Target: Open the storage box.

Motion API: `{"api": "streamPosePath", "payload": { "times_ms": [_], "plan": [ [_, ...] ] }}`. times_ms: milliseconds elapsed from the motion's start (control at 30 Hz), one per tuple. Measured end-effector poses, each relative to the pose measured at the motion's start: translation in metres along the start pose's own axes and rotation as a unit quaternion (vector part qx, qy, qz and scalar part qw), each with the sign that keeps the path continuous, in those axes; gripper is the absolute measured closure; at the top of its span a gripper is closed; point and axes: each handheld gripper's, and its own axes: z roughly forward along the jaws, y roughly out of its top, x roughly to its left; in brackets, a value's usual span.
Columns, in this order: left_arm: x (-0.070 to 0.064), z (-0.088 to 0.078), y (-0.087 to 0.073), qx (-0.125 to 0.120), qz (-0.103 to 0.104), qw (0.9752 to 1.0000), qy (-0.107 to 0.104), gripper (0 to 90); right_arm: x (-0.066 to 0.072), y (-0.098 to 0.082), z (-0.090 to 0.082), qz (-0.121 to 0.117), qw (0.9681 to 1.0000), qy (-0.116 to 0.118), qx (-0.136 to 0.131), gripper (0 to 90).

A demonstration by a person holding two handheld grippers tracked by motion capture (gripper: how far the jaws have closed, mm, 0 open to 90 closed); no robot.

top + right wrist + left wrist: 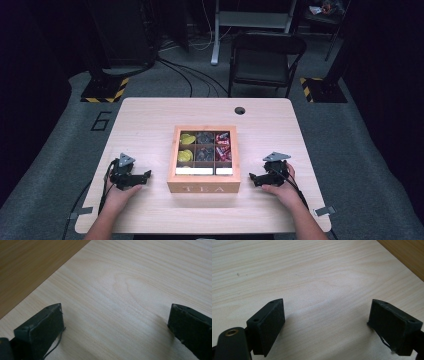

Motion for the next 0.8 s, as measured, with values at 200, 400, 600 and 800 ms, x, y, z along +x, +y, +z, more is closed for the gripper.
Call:
{"api": "streamPosePath", "payload": {
  "times_ms": [200, 400, 600, 800],
  "plan": [
    [0.0002, 0.0004, 0.0006, 0.001, 0.004, 1.0, -0.003, 13.6, -0.0005, 0.0001, 0.0, -0.004, 1.0, 0.001, 0.0, 0.0],
    [0.0, 0.0, 0.0007, 0.003, 0.003, 1.0, -0.002, 13.9, 0.0006, -0.0002, -0.0002, -0.001, 1.0, -0.001, -0.004, 1.7],
    [-0.0003, 0.0002, 0.0004, 0.0, 0.002, 1.0, -0.002, 14.6, 0.0019, 0.0, -0.0014, -0.008, 0.9998, 0.003, -0.016, 10.2],
    [-0.0005, -0.0002, 0.0004, -0.001, 0.0, 1.0, -0.001, 15.7, 0.0029, -0.0001, -0.0024, -0.013, 0.9997, 0.01, -0.018, 14.7]
  ]
}}
